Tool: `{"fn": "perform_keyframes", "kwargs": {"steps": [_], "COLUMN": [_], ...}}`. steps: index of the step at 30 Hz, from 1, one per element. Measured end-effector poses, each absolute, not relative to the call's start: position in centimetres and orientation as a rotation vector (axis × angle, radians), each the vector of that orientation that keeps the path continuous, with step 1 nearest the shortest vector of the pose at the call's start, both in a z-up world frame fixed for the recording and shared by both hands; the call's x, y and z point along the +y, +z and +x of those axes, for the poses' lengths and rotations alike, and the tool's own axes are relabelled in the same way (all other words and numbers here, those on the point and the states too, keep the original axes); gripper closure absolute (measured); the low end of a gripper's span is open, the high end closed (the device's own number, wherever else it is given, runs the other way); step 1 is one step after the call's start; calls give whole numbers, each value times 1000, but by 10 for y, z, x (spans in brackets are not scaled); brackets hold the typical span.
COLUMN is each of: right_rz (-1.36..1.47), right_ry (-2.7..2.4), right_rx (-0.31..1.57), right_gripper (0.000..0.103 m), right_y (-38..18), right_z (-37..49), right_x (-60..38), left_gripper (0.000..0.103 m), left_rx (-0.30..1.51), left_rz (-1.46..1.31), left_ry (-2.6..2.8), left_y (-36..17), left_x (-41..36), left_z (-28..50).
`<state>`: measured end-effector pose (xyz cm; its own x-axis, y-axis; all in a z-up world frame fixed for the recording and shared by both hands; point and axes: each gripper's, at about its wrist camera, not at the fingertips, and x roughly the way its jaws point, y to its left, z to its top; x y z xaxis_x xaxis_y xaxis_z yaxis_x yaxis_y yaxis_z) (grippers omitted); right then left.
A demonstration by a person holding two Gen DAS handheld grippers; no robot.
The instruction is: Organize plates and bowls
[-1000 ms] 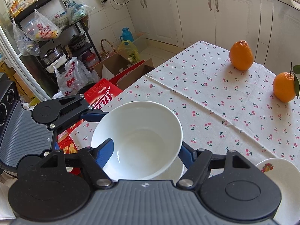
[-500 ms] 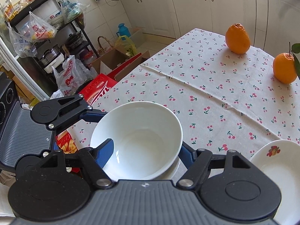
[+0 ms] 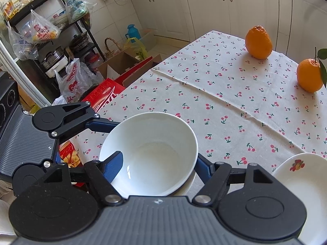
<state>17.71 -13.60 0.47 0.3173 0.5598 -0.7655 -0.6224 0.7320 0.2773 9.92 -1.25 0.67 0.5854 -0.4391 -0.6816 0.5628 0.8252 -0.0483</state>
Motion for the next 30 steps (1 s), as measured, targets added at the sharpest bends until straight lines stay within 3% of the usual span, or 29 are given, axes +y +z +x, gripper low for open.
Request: {"fn": "perform_keyframes", "kwargs": {"steps": [4,18,23,30], "right_rz": [-94,-262,-297,-319], "right_ry": [761,688,674,664], "right_rx": [968,890,824,800], "right_gripper": [10,9,0,0], "right_y": [4,-3,6,10], "right_z": [175,146,137,117], "right_x": [-136,-119,-126,-131], "left_gripper": [8,8,8,8], "left_rx": [733,717,699,699], "left_rz": [202,246,294,367], "left_ry": [-598,-618,-625,-666], "left_y": [8,7,0,-18], "left_x": [-11,0,10,17], "left_z": [93,73,69,68]}}
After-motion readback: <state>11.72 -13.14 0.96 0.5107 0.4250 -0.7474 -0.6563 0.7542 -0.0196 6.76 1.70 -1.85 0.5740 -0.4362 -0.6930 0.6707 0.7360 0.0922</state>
